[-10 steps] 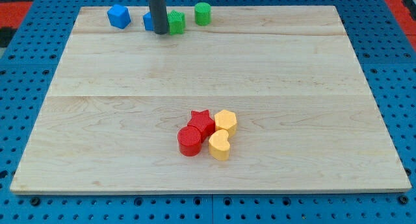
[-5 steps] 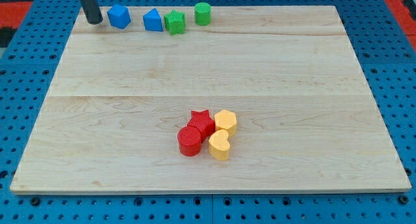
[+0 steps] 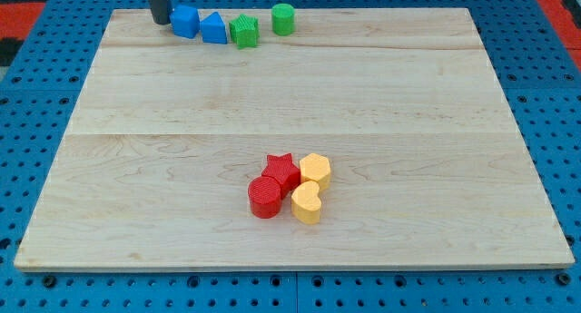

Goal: Move the blue cube along with blue triangle to the green star

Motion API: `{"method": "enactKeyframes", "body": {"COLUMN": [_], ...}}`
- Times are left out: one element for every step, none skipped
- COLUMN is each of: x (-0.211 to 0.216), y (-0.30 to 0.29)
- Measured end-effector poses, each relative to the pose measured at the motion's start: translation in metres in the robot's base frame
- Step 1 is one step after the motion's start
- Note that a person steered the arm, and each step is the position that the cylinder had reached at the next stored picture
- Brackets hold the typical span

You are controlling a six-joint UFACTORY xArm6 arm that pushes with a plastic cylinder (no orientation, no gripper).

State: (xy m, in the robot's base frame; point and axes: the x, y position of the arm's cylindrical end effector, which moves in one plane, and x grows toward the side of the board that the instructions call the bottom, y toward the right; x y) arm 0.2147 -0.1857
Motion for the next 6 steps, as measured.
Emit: {"method": "enactKeyframes", "body": {"x": [0.008,0.017,0.021,0.024,0.026,0.026], "y": [0.023,0.043,0.053,0.054,0.075,0.110]}}
